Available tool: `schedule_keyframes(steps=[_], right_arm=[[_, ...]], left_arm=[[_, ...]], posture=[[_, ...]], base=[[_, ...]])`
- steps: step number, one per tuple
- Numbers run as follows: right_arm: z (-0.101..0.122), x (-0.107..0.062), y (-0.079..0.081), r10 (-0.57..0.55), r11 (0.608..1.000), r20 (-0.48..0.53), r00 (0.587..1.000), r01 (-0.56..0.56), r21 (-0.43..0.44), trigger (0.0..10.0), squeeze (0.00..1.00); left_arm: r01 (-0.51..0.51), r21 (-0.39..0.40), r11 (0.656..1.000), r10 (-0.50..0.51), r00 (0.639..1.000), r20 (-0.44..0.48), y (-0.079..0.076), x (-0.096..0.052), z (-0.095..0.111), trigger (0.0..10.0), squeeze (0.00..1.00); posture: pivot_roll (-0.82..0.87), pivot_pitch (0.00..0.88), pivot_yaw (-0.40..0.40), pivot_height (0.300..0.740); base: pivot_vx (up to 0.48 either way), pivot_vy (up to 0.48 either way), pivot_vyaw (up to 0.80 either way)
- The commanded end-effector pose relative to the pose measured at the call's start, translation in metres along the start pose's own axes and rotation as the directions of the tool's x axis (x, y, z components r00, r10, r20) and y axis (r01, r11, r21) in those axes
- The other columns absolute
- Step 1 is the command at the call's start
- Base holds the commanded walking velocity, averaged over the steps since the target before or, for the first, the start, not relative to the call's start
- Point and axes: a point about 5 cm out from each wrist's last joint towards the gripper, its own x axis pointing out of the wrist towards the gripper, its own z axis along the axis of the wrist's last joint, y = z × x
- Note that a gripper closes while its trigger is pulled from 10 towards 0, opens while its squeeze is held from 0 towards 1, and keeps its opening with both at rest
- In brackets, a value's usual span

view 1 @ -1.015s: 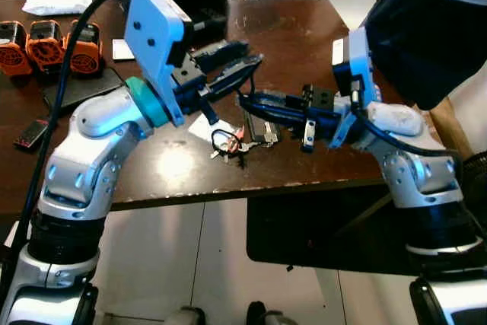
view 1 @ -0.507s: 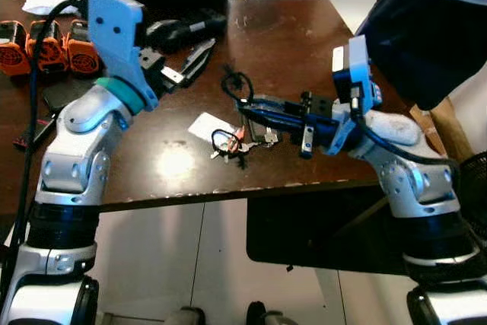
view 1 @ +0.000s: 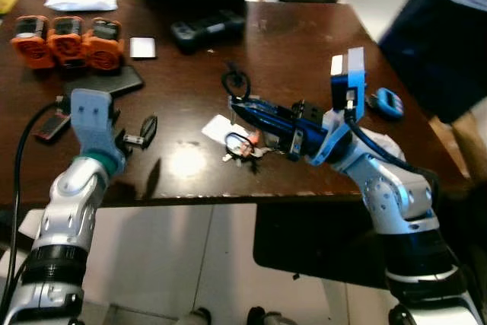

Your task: Hang keys on a hook

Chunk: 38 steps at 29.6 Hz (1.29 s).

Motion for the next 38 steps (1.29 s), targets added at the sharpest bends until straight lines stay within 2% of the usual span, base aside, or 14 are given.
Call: schedule_keyframes(steps=[1, 3, 16, 20, 23, 25, 27, 29, 30, 31, 32, 34, 37, 38], right_arm=[[-0.003, -0.002, 0.0, -0.009, 1.0, -0.006, 1.0, 0.01, 0.012, 10.0, 0.0], [-0.003, -0.003, 0.0, -0.016, 1.0, -0.006, 1.0, 0.016, 0.015, 10.0, 0.0], [-0.001, -0.004, -0.001, -0.027, 1.0, -0.002, 1.0, 0.027, 0.004, 10.0, 0.0], [0.0, -0.005, -0.001, -0.027, 1.0, -0.007, 1.0, 0.027, -0.002, 10.0, 0.0], [0.001, -0.005, -0.001, -0.028, 1.0, -0.005, 1.0, 0.028, -0.007, 10.0, 0.0], [0.001, -0.005, -0.002, -0.029, 1.0, -0.005, 1.0, 0.029, -0.008, 10.0, 0.0], [0.002, -0.004, -0.003, -0.034, 0.999, -0.009, 0.999, 0.034, -0.013, 10.0, 0.0], [0.002, -0.004, -0.003, -0.034, 0.999, -0.009, 0.999, 0.034, -0.013, 10.0, 0.0], [0.002, -0.004, -0.004, -0.043, 0.999, -0.01, 0.999, 0.043, -0.013, 10.0, 0.0], [0.002, -0.004, -0.004, -0.043, 0.999, -0.01, 0.999, 0.043, -0.013, 10.0, 0.0], [0.0, -0.004, -0.006, -0.057, 0.998, -0.014, 0.998, 0.057, -0.01, 10.0, 0.0], [0.0, -0.004, -0.006, -0.057, 0.998, -0.014, 0.998, 0.057, -0.01, 10.0, 0.0], [-0.021, -0.003, -0.002, -0.077, 0.996, -0.054, 0.996, 0.08, 0.048, 10.0, 0.0], [-0.021, -0.003, -0.002, -0.077, 0.996, -0.054, 0.996, 0.08, 0.048, 10.0, 0.0]], left_arm=[[0.116, -0.025, 0.993, -0.117, 0.993, -0.03, -0.015, -0.003, -0.013, 10.0, 0.0], [0.225, -0.046, 0.973, -0.227, 0.972, -0.058, -0.028, -0.012, -0.024, 10.0, 0.0], [0.327, -0.097, 0.94, -0.336, 0.937, -0.093, -0.033, -0.027, -0.042, 10.0, 0.0], [0.381, -0.128, 0.916, -0.388, 0.921, -0.032, -0.036, -0.035, -0.041, 10.0, 0.0], [0.49, -0.142, 0.86, -0.501, 0.864, -0.056, -0.048, -0.05, -0.049, 10.0, 0.0], [0.503, -0.147, 0.852, -0.518, 0.849, -0.099, -0.049, -0.055, -0.056, 10.0, 0.0], [0.478, -0.163, 0.863, -0.505, 0.827, -0.248, -0.047, -0.068, -0.082, 10.0, 0.0], [0.478, -0.163, 0.863, -0.505, 0.827, -0.248, -0.047, -0.068, -0.082, 10.0, 0.0], [0.44, -0.18, 0.88, -0.475, 0.817, -0.326, -0.043, -0.076, -0.097, 10.0, 0.0], [0.44, -0.18, 0.88, -0.475, 0.817, -0.326, -0.043, -0.076, -0.097, 10.0, 0.0], [0.386, -0.193, 0.902, -0.432, 0.803, -0.411, -0.039, -0.086, -0.114, 10.0, 0.0], [0.386, -0.193, 0.902, -0.432, 0.803, -0.411, -0.039, -0.086, -0.114, 10.0, 0.0], [0.216, -0.238, 0.947, -0.313, 0.786, -0.533, -0.028, -0.112, -0.143, 10.0, 0.0], [0.216, -0.238, 0.947, -0.313, 0.786, -0.533, -0.028, -0.112, -0.143, 10.0, 0.0]], posture=[[0.1, 0.081, 0.006, 0.74], [0.1, 0.081, 0.006, 0.74], [0.1, 0.082, 0.008, 0.74], [0.1, 0.083, 0.007, 0.74], [0.1, 0.089, 0.005, 0.74], [0.1, 0.089, 0.005, 0.74], [0.11, 0.092, 0.003, 0.74], [0.11, 0.092, 0.003, 0.74], [0.11, 0.094, 0.002, 0.74], [0.11, 0.094, 0.002, 0.74], [0.11, 0.095, 0.002, 0.74], [0.11, 0.095, 0.002, 0.74], [0.11, 0.097, -0.001, 0.74], [0.11, 0.097, -0.001, 0.74]], base=[[0.0, 0.0, 0.8], [0.0, 0.0, 0.8], [0.0, 0.0, 0.8], [0.0, 0.0, 0.74], [0.0, 0.0, 0.79], [0.0, 0.0, 0.79], [-0.137, 0.0, 0.24], [-0.274, 0.0, 0.0], [0.0, 0.0, 0.0], [0.0, 0.0, 0.0], [0.0, 0.0, 0.0], [0.0, 0.0, 0.0], [-0.177, 0.0, 0.0], [-0.292, 0.0, 0.0]])
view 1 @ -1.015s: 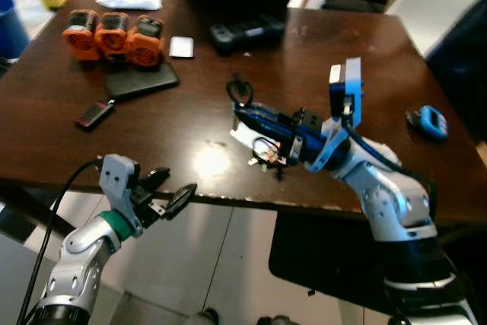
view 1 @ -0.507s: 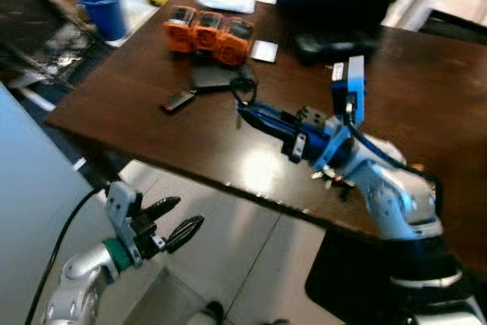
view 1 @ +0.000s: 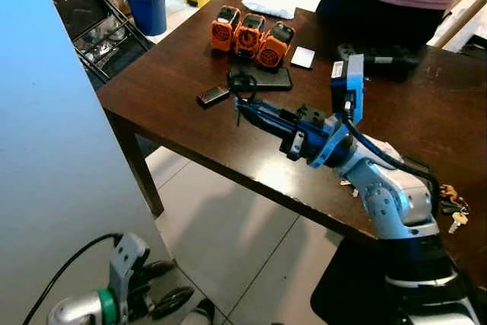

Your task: Hang keys on a hook

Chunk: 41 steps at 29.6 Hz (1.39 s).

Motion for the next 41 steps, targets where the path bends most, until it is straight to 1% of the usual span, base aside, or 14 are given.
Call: schedule_keyframes(steps=[1, 3, 7, 12, 14, 17, 20, 21, 24, 28, 30, 35, 38, 41], right_arm=[[-0.016, -0.002, 0.003, -0.01, 0.999, -0.042, 0.999, 0.011, 0.034, 10.0, 0.0], [-0.03, 0.0, 0.011, 0.007, 0.996, -0.053, 0.999, -0.002, 0.091, 10.0, 0.0], [-0.045, 0.006, 0.024, 0.039, 0.989, -0.059, 0.998, -0.03, 0.147, 10.0, 0.0], [-0.051, 0.011, 0.028, 0.043, 0.982, -0.034, 0.999, -0.036, 0.186, 10.0, 0.0], [-0.051, 0.012, 0.028, 0.04, 0.982, -0.03, 0.999, -0.034, 0.187, 10.0, 0.0], [-0.052, 0.012, 0.027, 0.032, 0.981, -0.025, 0.999, -0.027, 0.192, 10.0, 0.0], [-0.055, 0.013, 0.03, 0.039, 0.979, -0.017, 0.999, -0.035, 0.201, 10.0, 0.0], [-0.055, 0.013, 0.03, 0.039, 0.979, -0.017, 0.999, -0.035, 0.201, 10.0, 0.0], [-0.056, 0.015, 0.034, 0.068, 0.975, -0.007, 0.998, -0.065, 0.211, 10.0, 0.0], [-0.056, 0.017, 0.036, 0.09, 0.972, 0.0, 0.996, -0.088, 0.217, 10.0, 0.0], [-0.055, 0.017, 0.04, 0.14, 0.964, 0.017, 0.99, -0.14, 0.226, 10.0, 0.0], [-0.053, 0.018, 0.043, 0.179, 0.955, 0.032, 0.983, -0.181, 0.234, 10.0, 0.0], [-0.046, 0.018, 0.047, 0.249, 0.935, 0.066, 0.966, -0.258, 0.242, 10.0, 0.0], [-0.042, 0.019, 0.047, 0.269, 0.929, 0.088, 0.959, -0.283, 0.24, 10.0, 0.0]], left_arm=[[-0.05, -0.054, 0.997, 0.048, 0.998, -0.046, 0.001, -0.006, -0.018, 10.0, 0.0], [-0.116, -0.094, 0.989, 0.109, 0.991, -0.078, 0.004, -0.01, -0.027, 10.0, 0.0], [-0.184, -0.139, 0.973, 0.168, 0.979, -0.12, 0.006, -0.012, -0.038, 10.0, 0.0], [-0.261, -0.192, 0.946, 0.23, 0.958, -0.17, 0.004, -0.008, -0.051, 10.0, 0.0], [-0.274, -0.197, 0.941, 0.241, 0.954, -0.176, 0.004, -0.008, -0.053, 10.0, 0.0], [-0.328, -0.23, 0.916, 0.29, 0.939, -0.183, 0.006, -0.007, -0.055, 10.0, 0.0], [-0.42, -0.245, 0.874, 0.371, 0.901, -0.224, 0.009, -0.006, -0.06, 10.0, 0.0], [-0.42, -0.245, 0.874, 0.371, 0.901, -0.224, 0.009, -0.006, -0.06, 10.0, 0.0], [-0.498, -0.257, 0.828, 0.441, 0.862, -0.249, 0.009, -0.003, -0.064, 10.0, 0.0], [-0.537, -0.264, 0.801, 0.476, 0.839, -0.263, 0.009, -0.002, -0.066, 10.0, 0.0], [-0.598, -0.273, 0.753, 0.521, 0.796, -0.306, 0.006, -0.004, -0.075, 10.0, 0.0], [-0.633, -0.278, 0.722, 0.542, 0.768, -0.341, 0.002, -0.006, -0.082, 10.0, 0.0], [-0.682, -0.302, 0.666, 0.566, 0.726, -0.392, -0.005, -0.01, -0.095, 10.0, 0.0], [-0.695, -0.298, 0.654, 0.569, 0.712, -0.412, -0.009, -0.011, -0.1, 10.0, 0.0]], posture=[[0.11, 0.097, -0.001, 0.74], [0.11, 0.097, 0.0, 0.74], [0.12, 0.094, 0.004, 0.74], [0.11, 0.085, 0.012, 0.74], [0.11, 0.085, 0.012, 0.74], [0.11, 0.077, 0.013, 0.74], [0.11, 0.067, 0.011, 0.74], [0.11, 0.067, 0.011, 0.74], [0.11, 0.057, 0.008, 0.74], [0.11, 0.057, 0.008, 0.74], [0.12, 0.042, 0.0, 0.74], [0.12, 0.042, 0.0, 0.74], [0.12, 0.019, -0.012, 0.74], [0.13, 0.014, -0.015, 0.74]], base=[[-0.292, 0.0, 0.0], [-0.3, 0.0, 0.0], [-0.345, 0.0, 0.0], [-0.381, 0.0, 0.0], [-0.405, 0.0, 0.62], [0.0, 0.0, 0.8], [0.0, 0.0, 0.79], [0.0, 0.0, 0.79], [0.0, 0.0, 0.79], [0.0, 0.0, 0.79], [0.0, 0.0, 0.79], [0.0, 0.0, 0.79], [0.0, 0.0, 0.79], [0.0, 0.0, 0.79]])
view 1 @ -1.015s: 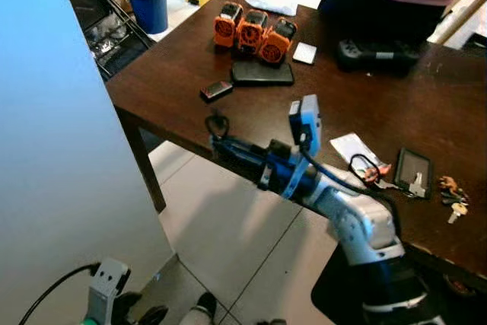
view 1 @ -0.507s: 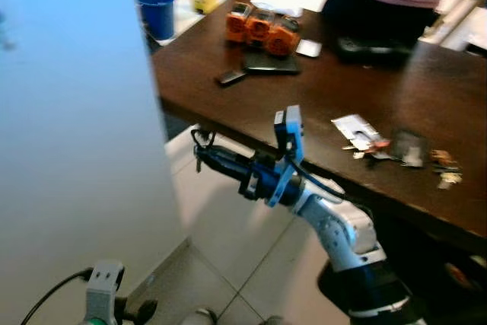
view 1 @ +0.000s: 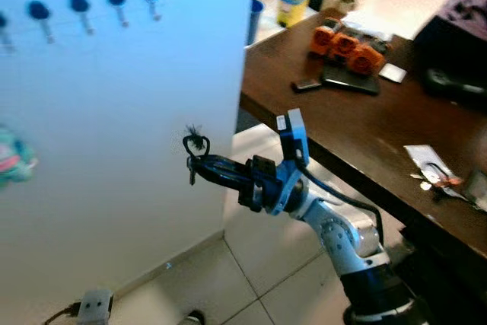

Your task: Hang keys on a hook

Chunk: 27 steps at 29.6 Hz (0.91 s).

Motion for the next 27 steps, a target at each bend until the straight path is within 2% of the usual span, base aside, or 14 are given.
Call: schedule_keyframes(steps=[1, 6, 15, 20, 27], right_arm=[[0.007, 0.002, 0.002, 0.028, 1.0, 0.027, 0.999, -0.028, -0.007, 10.0, 0.0], [0.011, 0.003, 0.001, 0.033, 0.999, 0.051, 0.998, -0.032, -0.007, 10.0, 0.0], [0.046, 0.014, -0.001, 0.073, 0.997, 0.26, 0.963, -0.079, 0.012, 10.0, 0.0], [0.048, 0.016, 0.0, 0.084, 0.995, 0.279, 0.957, -0.095, 0.025, 10.0, 0.0], [0.039, 0.022, 0.004, 0.098, 0.992, 0.244, 0.965, -0.113, 0.048, 10.0, 0.0]], left_arm=[[-0.015, -0.002, 1.0, 0.015, 1.0, -0.027, 0.0, -0.001, -0.006, 10.0, 0.0], [-0.025, -0.009, 1.0, 0.025, 0.999, -0.024, 0.0, -0.001, -0.006, 10.0, 0.0], [-0.018, 0.006, 1.0, 0.018, 1.0, 0.001, -0.008, 0.003, 0.001, 10.0, 0.0], [-0.019, 0.012, 1.0, 0.019, 1.0, -0.001, -0.008, 0.003, 0.001, 10.0, 0.0], [-0.025, 0.018, 1.0, 0.025, 1.0, -0.006, -0.007, 0.003, -0.001, 10.0, 0.0]], posture=[[0.13, 0.014, -0.015, 0.74], [0.13, 0.011, -0.019, 0.74], [0.14, 0.022, -0.019, 0.74], [0.14, 0.03, -0.019, 0.74], [0.14, 0.046, -0.02, 0.74]], base=[[0.0, 0.0, 0.79], [0.0, 0.0, 0.79], [0.0, 0.0, 0.79], [0.0, 0.0, 0.79], [0.0, 0.0, 0.79]])
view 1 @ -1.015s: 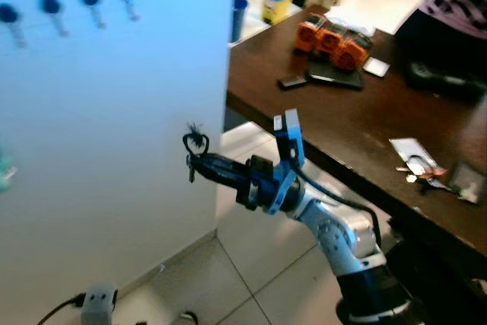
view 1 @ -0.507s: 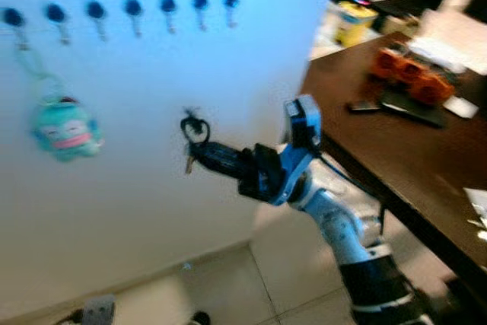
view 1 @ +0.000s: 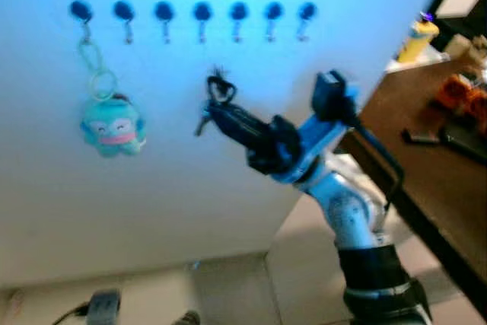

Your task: Hang keys on a hook

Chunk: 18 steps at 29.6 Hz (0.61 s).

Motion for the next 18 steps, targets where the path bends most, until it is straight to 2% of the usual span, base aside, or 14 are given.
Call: schedule_keyframes(steps=[1, 7, 13, 16, 18], right_arm=[[-0.003, -0.007, 0.0, -0.019, 1.0, -0.018, 1.0, 0.019, 0.002, 10.0, 0.0], [-0.004, 0.001, -0.001, -0.02, 1.0, -0.025, 0.999, 0.02, 0.007, 10.0, 0.0], [0.0, 0.01, -0.008, -0.055, 0.998, -0.018, 0.998, 0.055, -0.027, 10.0, 0.0], [0.006, 0.015, -0.012, -0.099, 0.993, 0.012, 0.995, 0.099, -0.06, 10.0, 0.0], [0.014, 0.017, -0.018, -0.168, 0.98, 0.047, 0.985, 0.172, -0.103, 10.0, 0.0]], left_arm=[[-0.004, 0.0, 1.0, 0.004, 0.999, -0.037, 0.0, -0.003, -0.013, 10.0, 0.0], [-0.003, 0.0, 1.0, 0.003, 0.999, -0.044, -0.002, -0.003, -0.016, 10.0, 0.0], [0.0, -0.005, 1.0, 0.0, 0.999, -0.044, -0.004, -0.003, -0.017, 10.0, 0.0], [0.002, -0.008, 1.0, -0.002, 0.999, -0.042, -0.005, -0.003, -0.017, 10.0, 0.0], [0.003, -0.01, 1.0, -0.004, 0.999, -0.041, -0.006, -0.002, -0.018, 10.0, 0.0]], posture=[[0.14, 0.052, -0.02, 0.74], [0.15, 0.062, -0.024, 0.74], [0.15, 0.063, -0.029, 0.74], [0.15, 0.064, -0.031, 0.74], [0.15, 0.066, -0.036, 0.74]], base=[[0.0, 0.0, 0.79], [0.0, 0.0, 0.79], [0.0, 0.0, 0.79], [0.0, 0.0, 0.8], [0.0, 0.0, 0.39]])
